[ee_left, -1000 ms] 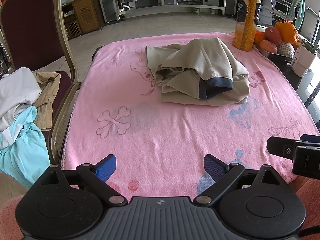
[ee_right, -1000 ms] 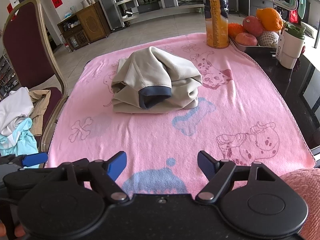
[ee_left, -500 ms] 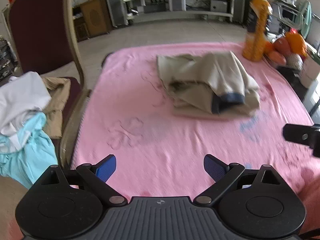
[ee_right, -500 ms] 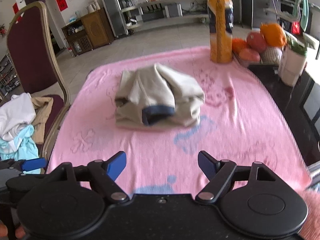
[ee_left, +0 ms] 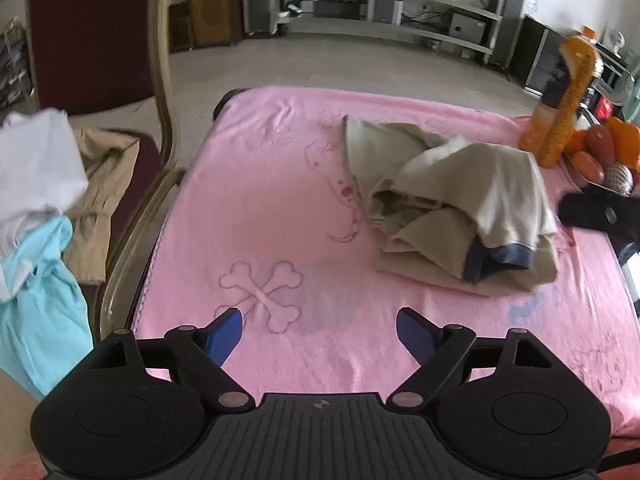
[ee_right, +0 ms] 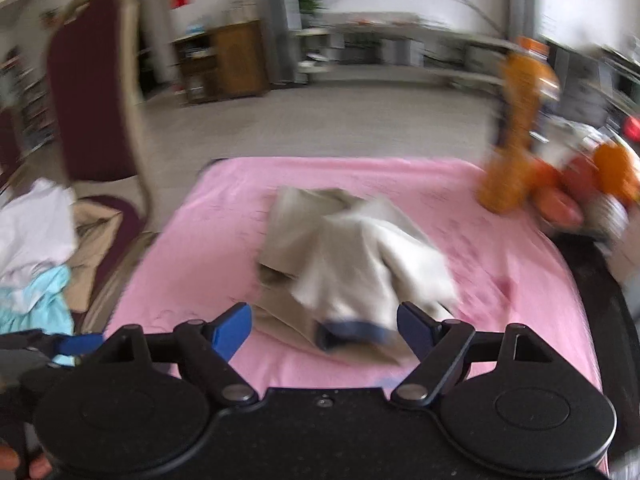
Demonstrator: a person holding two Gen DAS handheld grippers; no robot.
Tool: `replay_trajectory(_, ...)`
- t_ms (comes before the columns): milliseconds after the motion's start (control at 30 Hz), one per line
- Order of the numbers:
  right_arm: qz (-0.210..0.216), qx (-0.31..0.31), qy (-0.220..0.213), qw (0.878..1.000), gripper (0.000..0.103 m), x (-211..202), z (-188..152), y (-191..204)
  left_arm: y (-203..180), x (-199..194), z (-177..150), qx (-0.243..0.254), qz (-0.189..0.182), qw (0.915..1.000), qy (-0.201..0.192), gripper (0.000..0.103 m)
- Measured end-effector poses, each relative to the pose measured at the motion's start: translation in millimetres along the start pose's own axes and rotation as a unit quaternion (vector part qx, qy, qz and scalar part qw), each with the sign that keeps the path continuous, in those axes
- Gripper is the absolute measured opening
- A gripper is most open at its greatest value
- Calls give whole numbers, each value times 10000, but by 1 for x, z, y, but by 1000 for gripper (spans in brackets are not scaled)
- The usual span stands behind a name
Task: Fold clothes
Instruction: 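Grasp the beige sweatshirt with the right gripper and lift it up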
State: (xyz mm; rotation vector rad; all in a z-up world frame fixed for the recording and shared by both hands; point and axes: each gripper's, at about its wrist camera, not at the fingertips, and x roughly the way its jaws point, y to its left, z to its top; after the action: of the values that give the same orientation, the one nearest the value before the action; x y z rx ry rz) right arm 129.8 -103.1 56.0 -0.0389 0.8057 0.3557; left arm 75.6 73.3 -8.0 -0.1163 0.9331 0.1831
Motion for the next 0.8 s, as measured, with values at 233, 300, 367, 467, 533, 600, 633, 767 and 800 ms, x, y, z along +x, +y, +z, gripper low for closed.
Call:
replay_trajectory(233,-370,-1176,25,9924,79,61,32,36,33,26,3,-637,-161,9975,245,84)
replay_trajectory(300,-501,-1367,153,9892,79,80,39,42,37,35,4,-671,-139,9965,482,77)
replay_trajectory(367,-598,-1650,354,9838,79,102,43,50,36,41,4,-564,25,9967,586,70)
replay_trajectory(467,-834,-2298,734,9669,80,136,44,59,38,43,2,-525,84,9968,591,69)
replay_trajectory(533,-1216,-2641,1031,9512,79,158,41,59,40,44,2,-537,58,9968,586,70)
replay_trajectory(600,-1450,-2506,1144,9503,61,166,43,54,41,44,2,-549,47,9967,596,70)
replay_trajectory(633,-1567,-2438,1200,9495,29,169,44,51,42,45,2,-554,43,9967,599,71)
replay_trajectory(767,-1136,-943,1356,9797,9,155,67,22,46,44,3,-662,49,9963,544,71)
replay_trajectory(800,-930,-509,1197,9871,9,145,76,16,49,44,4,-716,56,9961,503,71)
